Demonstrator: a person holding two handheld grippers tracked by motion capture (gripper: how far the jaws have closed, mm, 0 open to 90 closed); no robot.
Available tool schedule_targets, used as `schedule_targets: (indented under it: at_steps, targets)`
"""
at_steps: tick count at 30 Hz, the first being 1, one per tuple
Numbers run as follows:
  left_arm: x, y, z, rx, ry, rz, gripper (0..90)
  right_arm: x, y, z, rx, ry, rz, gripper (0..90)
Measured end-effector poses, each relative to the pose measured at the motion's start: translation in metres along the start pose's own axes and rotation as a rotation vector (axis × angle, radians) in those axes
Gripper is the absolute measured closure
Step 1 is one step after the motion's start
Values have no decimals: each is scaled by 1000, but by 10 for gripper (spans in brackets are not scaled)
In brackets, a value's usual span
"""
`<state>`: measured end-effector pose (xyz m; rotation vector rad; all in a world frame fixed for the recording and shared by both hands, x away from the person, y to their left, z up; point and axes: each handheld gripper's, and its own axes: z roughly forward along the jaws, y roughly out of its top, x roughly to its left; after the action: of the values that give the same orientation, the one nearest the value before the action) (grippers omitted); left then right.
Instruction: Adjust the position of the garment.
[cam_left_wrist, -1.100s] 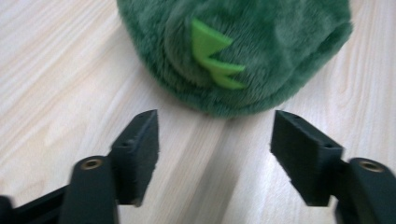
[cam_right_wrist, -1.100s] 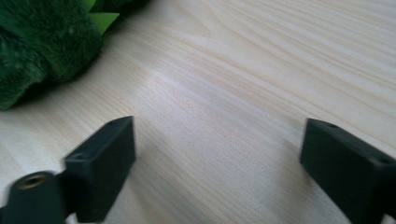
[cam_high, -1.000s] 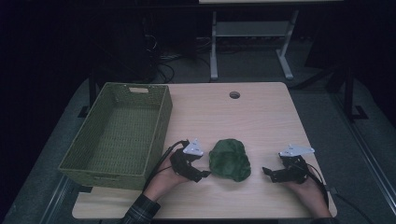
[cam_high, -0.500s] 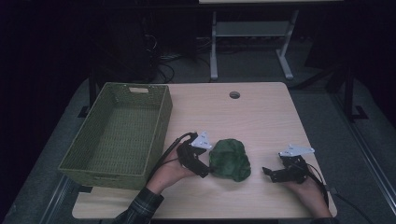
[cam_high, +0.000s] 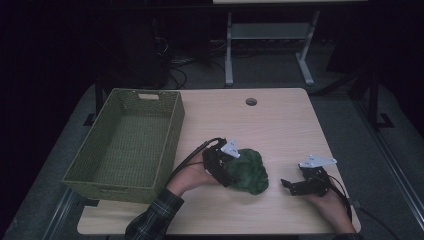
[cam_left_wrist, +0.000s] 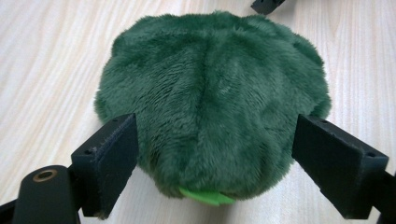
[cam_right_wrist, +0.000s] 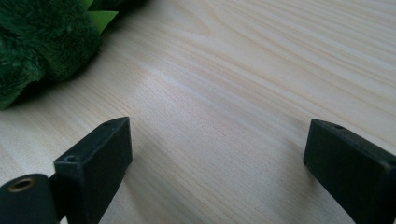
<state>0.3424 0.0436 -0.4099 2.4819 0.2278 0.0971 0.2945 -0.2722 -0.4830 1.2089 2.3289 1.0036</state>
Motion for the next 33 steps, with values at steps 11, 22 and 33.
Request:
schedule_targets:
  at_steps: [11, 22, 33]
  targets:
    - [5, -6, 26, 68, -36, 6, 136, 0, 0, 0, 0, 0, 0, 76]
    - [2, -8, 45, 117, -27, 26, 130, 0, 0, 0, 0, -1, 0, 77]
    - [1, -10, 52, 129, -21, 31, 140, 0, 0, 0, -1, -3, 0, 78]
